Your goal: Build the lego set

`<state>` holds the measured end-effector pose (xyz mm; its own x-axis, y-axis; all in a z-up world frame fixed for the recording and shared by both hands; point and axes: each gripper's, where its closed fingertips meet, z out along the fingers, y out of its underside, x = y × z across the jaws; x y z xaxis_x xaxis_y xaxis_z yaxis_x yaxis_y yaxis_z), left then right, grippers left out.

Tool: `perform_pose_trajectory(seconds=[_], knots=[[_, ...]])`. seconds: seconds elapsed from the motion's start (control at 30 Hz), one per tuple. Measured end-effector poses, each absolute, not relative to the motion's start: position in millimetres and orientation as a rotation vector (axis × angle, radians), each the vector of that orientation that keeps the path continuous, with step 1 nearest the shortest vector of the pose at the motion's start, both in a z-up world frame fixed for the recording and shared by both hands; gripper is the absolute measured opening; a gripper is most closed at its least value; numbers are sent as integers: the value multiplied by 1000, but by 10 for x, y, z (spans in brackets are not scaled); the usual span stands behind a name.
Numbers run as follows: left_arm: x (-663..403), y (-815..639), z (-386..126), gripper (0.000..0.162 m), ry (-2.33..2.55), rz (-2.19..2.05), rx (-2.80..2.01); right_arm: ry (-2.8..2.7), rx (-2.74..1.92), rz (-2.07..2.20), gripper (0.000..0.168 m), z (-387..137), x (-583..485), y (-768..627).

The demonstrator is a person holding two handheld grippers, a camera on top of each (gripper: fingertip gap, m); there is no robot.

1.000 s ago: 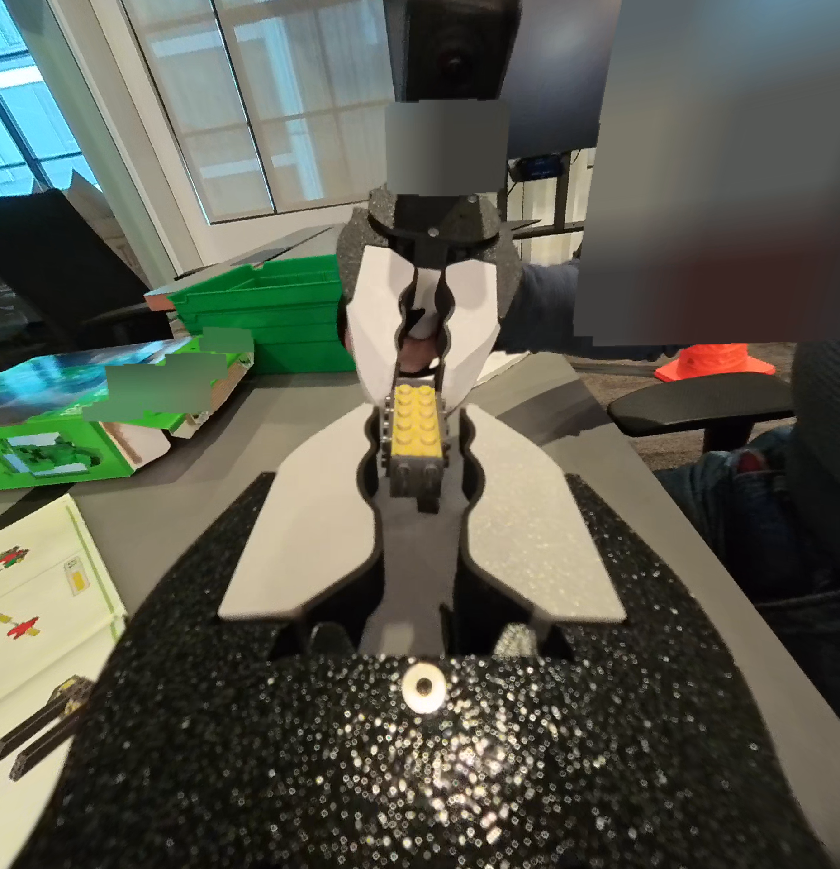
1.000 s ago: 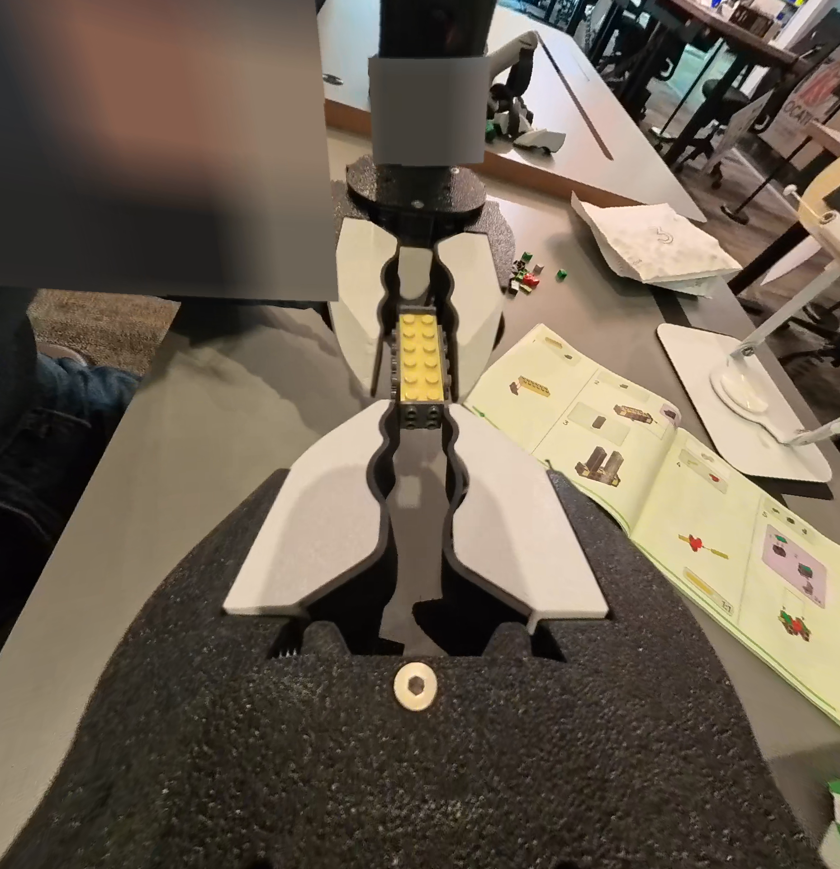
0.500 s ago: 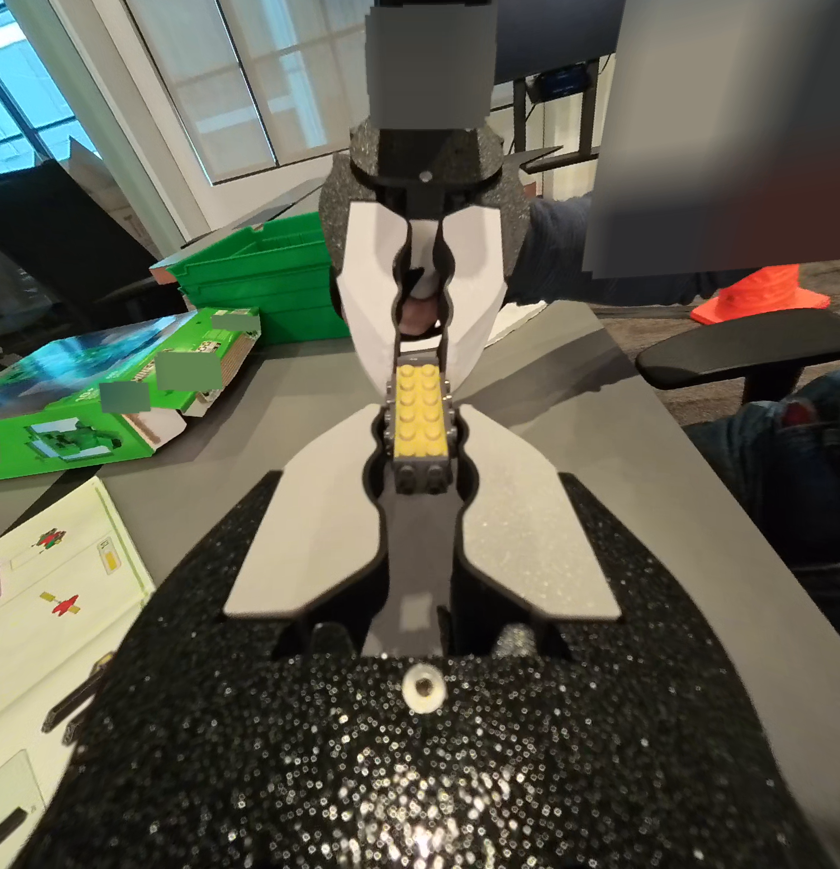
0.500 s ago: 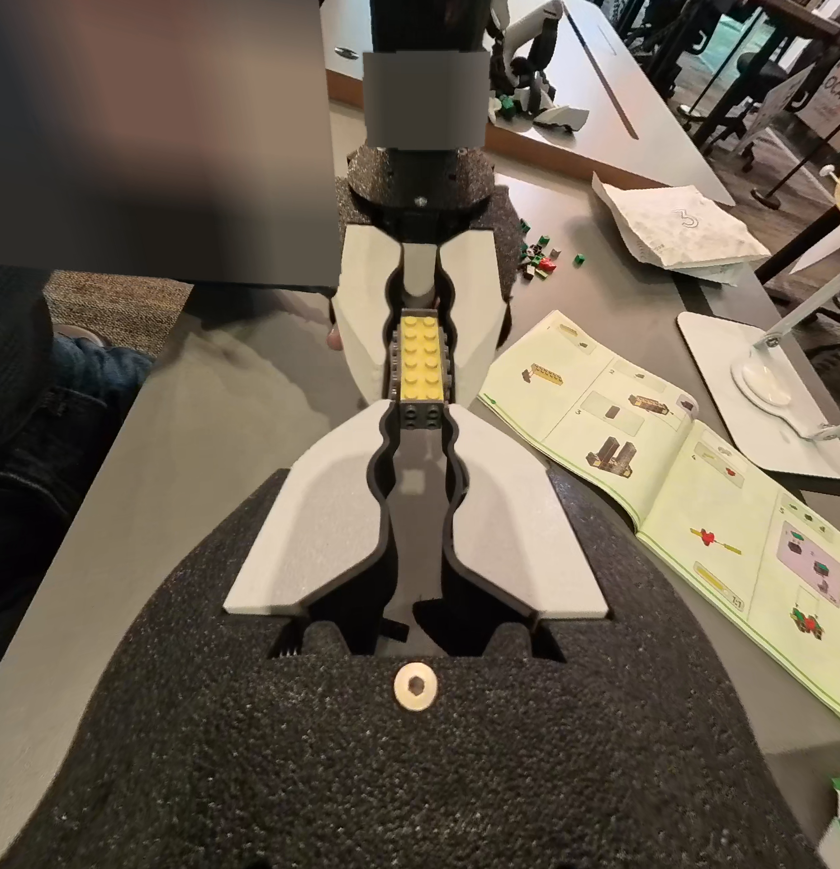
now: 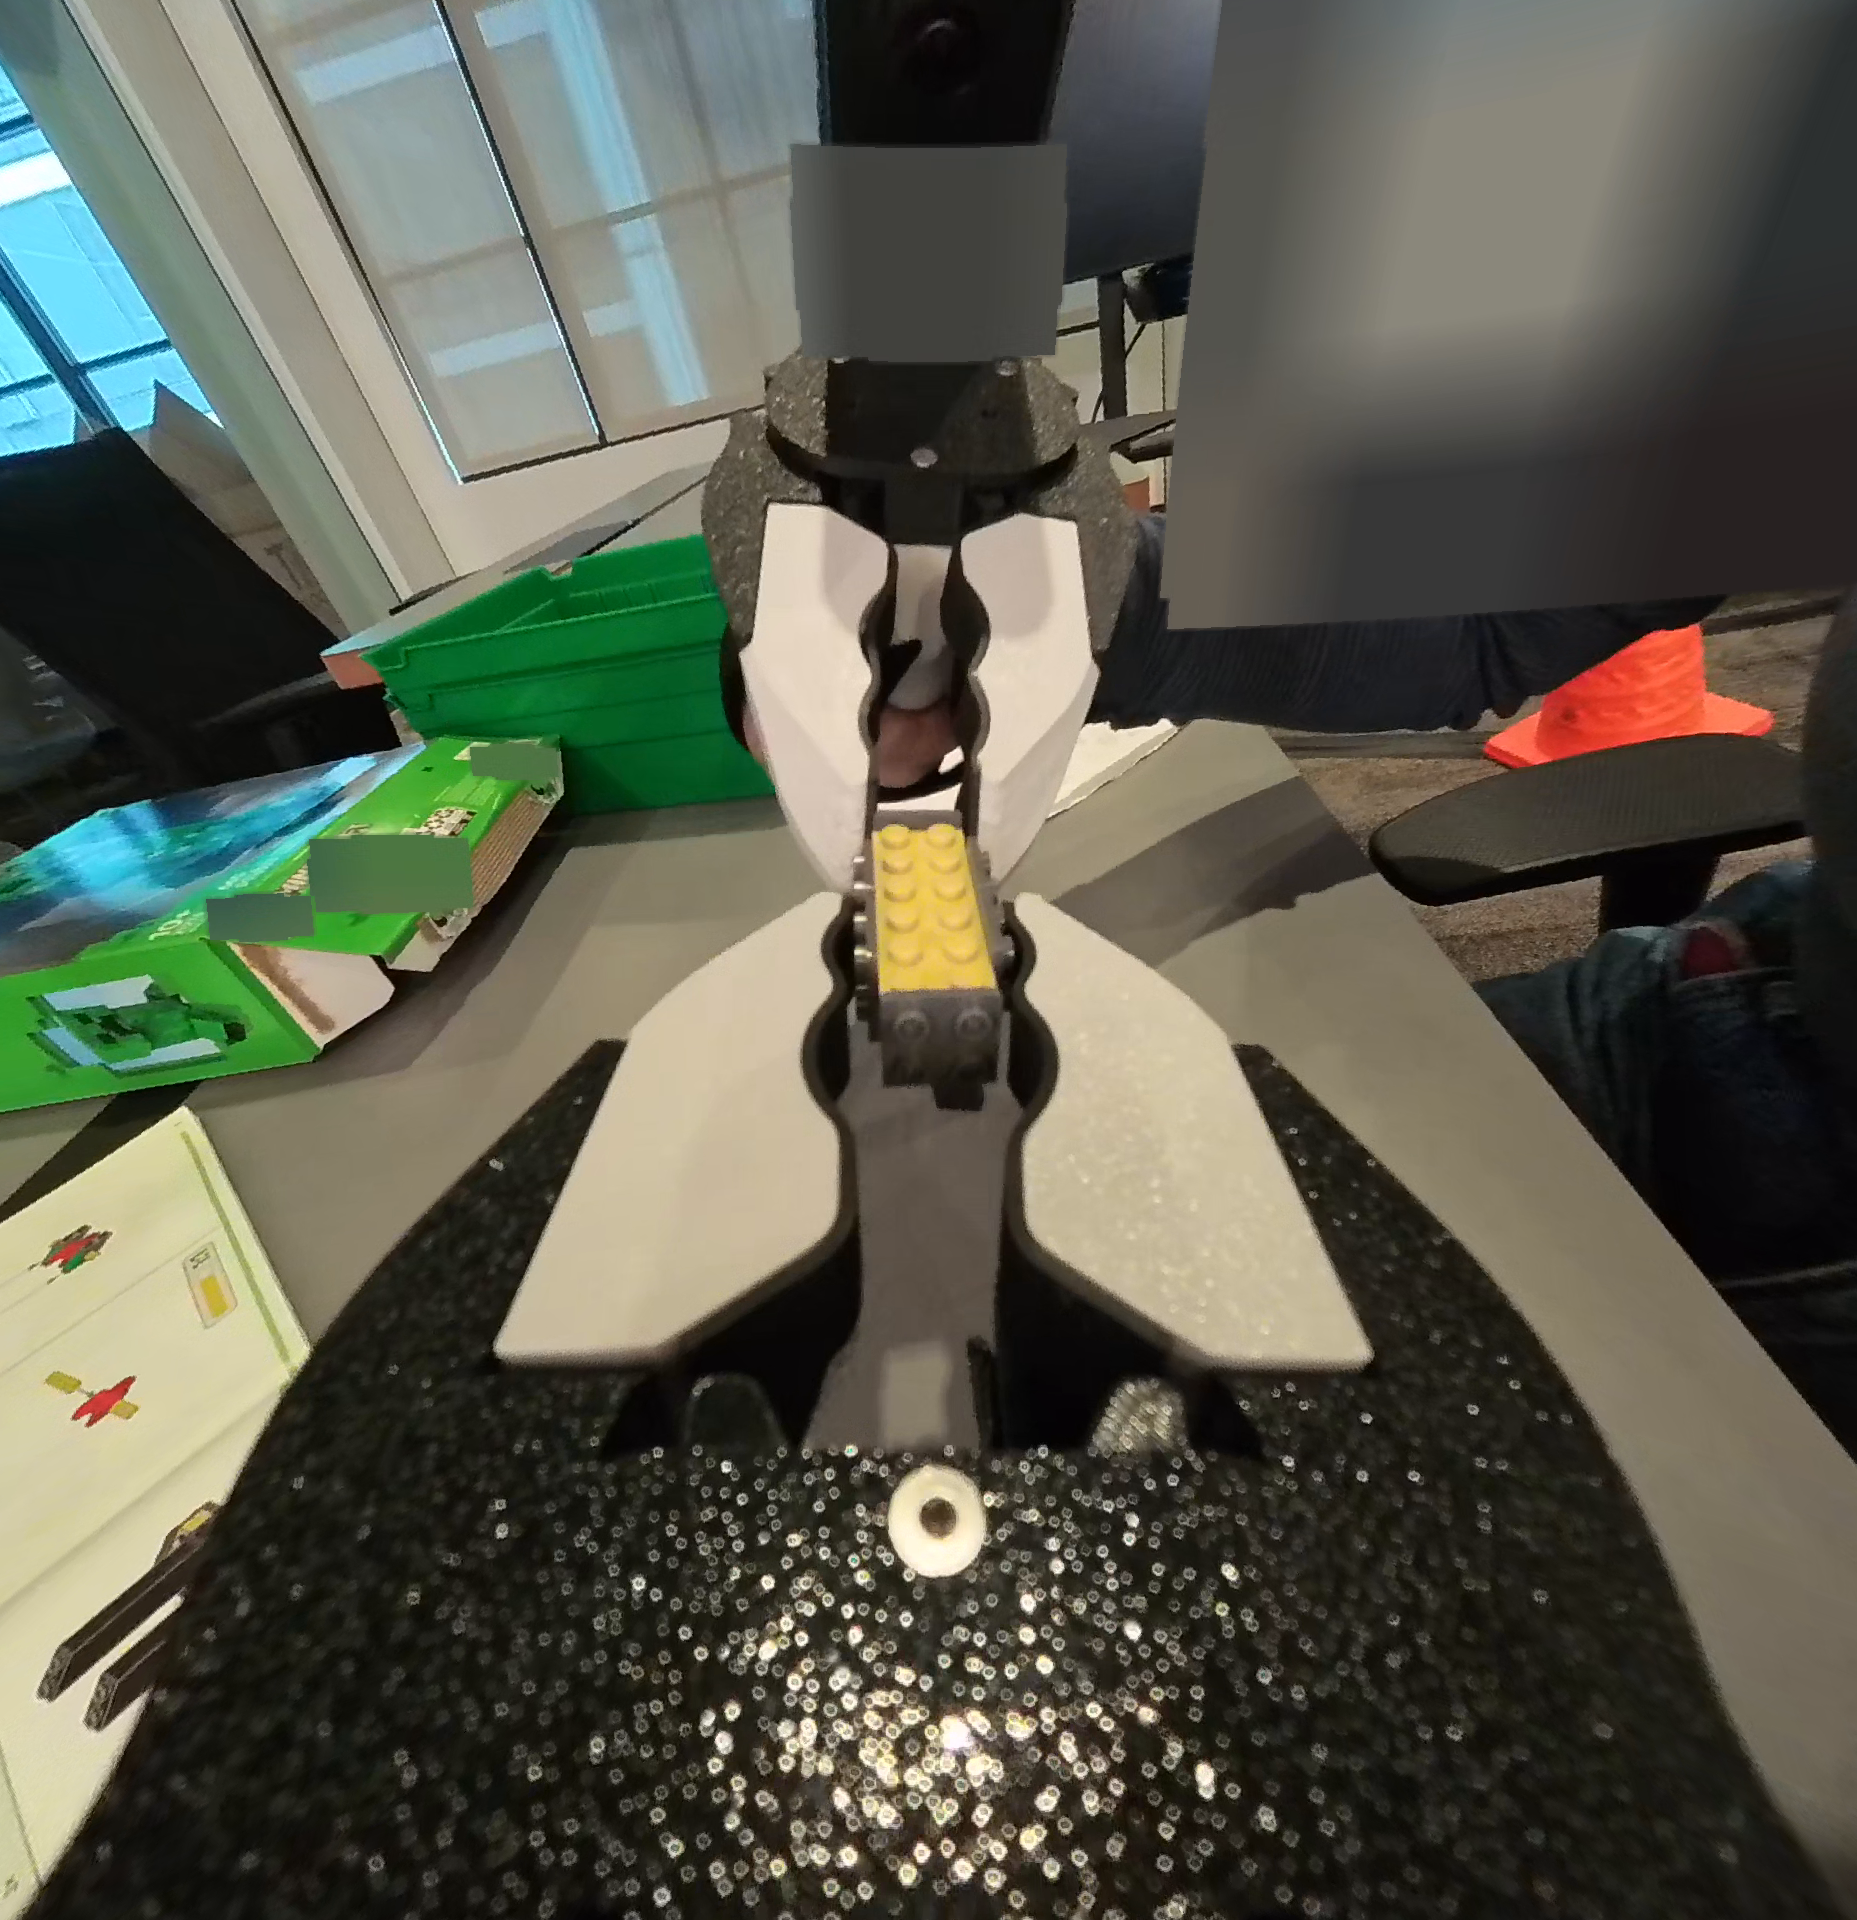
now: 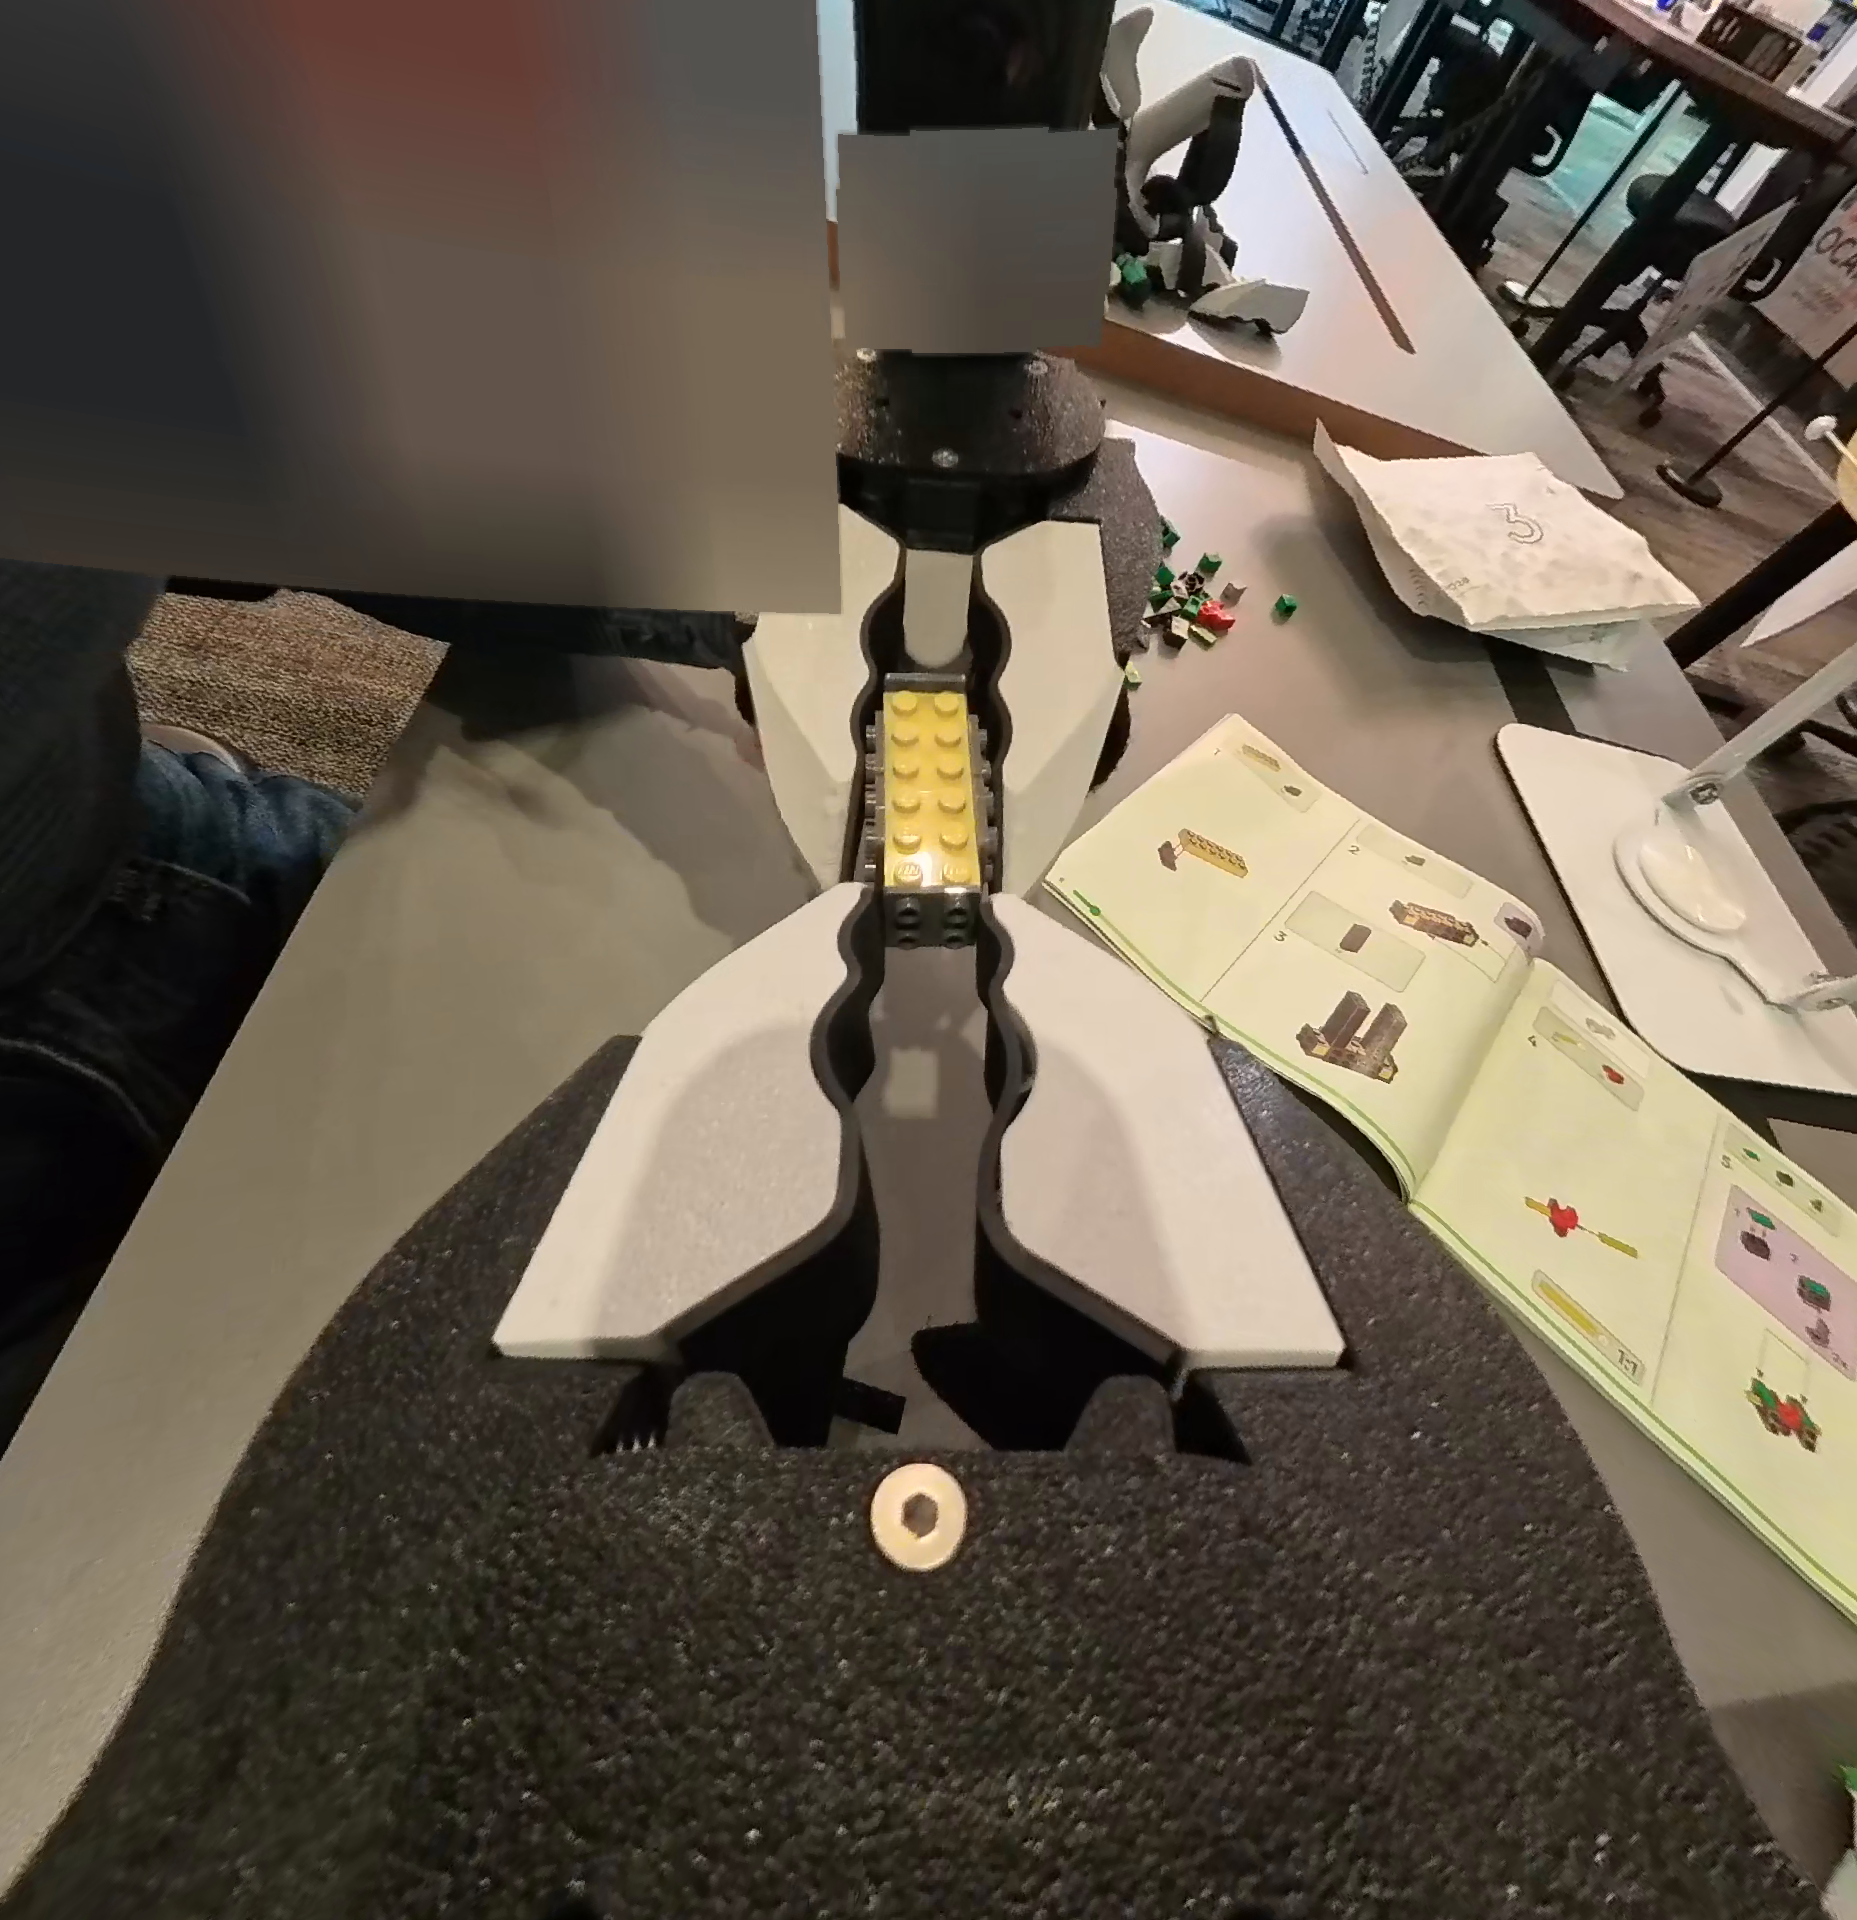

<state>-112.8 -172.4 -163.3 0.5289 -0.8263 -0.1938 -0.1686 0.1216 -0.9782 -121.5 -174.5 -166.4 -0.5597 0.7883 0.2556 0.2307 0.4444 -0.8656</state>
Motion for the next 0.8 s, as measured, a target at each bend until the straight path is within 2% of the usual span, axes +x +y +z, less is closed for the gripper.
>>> perform_pose_trajectory(seconds=[0.17,0.27,0.37,0.6,0.8], knots=[[-1144,-1697,-1647,26,924,-587,-1409,-2015,-850,1030,17,-1666,-1216,-1703],[-1194,-1649,-1682,25,899,-568,-1437,-1957,-907,991,31,-1622,-1176,-1552],[-1241,-1592,-1731,25,864,-568,-1473,-1900,-1025,978,37,-1618,-1068,-1364],[-1277,-1469,-1981,25,816,-613,-1600,-1887,-1345,881,45,-2224,-708,-1123],[-1195,-1469,-2128,25,868,-622,-1622,-1813,-1472,992,45,-2605,-592,-1177]])
